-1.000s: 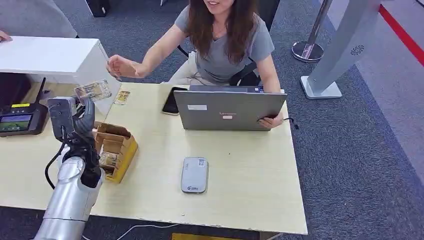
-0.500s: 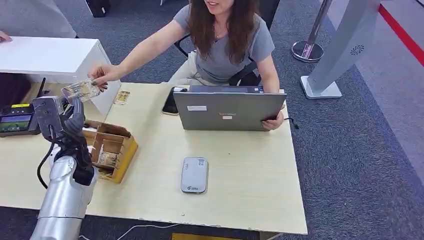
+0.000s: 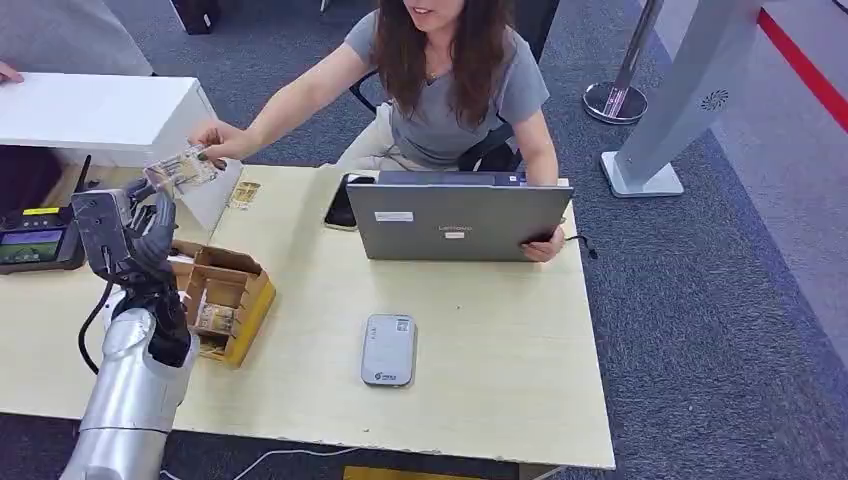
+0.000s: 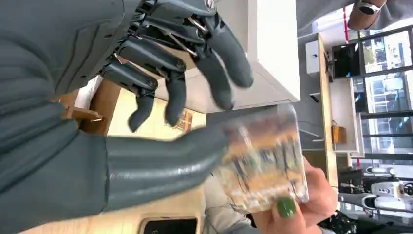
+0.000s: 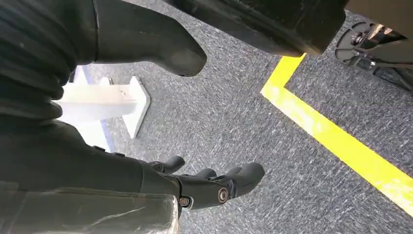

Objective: Pass the card to the sensor for recognition and then transmit it.

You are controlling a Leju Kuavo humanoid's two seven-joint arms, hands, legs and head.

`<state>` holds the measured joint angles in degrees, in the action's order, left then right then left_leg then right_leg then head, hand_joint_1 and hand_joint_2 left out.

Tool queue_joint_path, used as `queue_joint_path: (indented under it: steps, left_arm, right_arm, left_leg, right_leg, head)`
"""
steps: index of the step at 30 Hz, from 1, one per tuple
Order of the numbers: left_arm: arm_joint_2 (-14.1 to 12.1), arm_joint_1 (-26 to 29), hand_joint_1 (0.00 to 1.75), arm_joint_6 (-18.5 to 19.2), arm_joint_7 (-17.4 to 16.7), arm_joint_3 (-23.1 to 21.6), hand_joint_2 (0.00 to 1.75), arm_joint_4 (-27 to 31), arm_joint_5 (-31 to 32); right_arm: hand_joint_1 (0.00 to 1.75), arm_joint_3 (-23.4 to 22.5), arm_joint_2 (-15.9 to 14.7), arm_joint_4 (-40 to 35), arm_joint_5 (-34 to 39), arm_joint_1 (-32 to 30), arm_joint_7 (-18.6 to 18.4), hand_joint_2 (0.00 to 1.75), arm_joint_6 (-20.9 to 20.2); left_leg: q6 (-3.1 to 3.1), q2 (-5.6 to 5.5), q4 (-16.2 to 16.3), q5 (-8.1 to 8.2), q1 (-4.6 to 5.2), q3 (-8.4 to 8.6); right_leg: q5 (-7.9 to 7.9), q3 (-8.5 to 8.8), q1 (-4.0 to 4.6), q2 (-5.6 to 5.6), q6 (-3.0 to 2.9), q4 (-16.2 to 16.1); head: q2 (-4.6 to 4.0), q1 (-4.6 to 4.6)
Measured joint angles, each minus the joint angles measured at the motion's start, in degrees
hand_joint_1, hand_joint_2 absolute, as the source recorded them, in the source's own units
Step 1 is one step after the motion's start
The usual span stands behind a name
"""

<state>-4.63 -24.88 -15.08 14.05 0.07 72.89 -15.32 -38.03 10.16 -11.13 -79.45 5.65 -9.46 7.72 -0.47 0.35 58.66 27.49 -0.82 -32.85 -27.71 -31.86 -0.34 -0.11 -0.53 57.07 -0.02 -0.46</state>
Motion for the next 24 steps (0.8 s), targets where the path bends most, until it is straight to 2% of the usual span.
queue_joint_path:
  steps: [10,15,24]
  left_arm:
    - [0.11,-0.42,0.00,0.20,-0.37,0.00,1.75,-0.50,0.37]
    - [0.02,-0.36,0.00,1.29,-1.38,0.00,1.75,-0.50,2.47]
    - [-3.21,0.05,0.00,3.89,-4.48,-0.39,1.75,1.36,7.41]
  right_arm:
    - [0.00,0.00,0.00,0.00,0.04,0.00,0.02,1.75,0.00]
    - [0.00,-0.13,-0.04,0.00,0.90,-0.01,0.09,1.75,0.04]
    - [0.00,-1.01,-0.33,0.00,1.92,-0.06,0.42,1.75,0.18]
  left_leg:
    - [-0.01,0.00,0.00,-0.01,0.00,0.00]
    - [0.00,0.00,0.00,0.00,0.00,-0.01]
    - [-0.01,0.01,0.00,-0.01,-0.01,-0.01]
  right_leg:
    - [0.01,0.01,0.00,0.01,0.00,0.00]
    - [0.00,0.01,0.00,0.00,0.00,0.00]
    - [0.00,0.00,0.01,0.01,0.00,0.01]
  head:
    - [0.00,0.00]
    - [0.00,0.02]
    - [0.00,0.00]
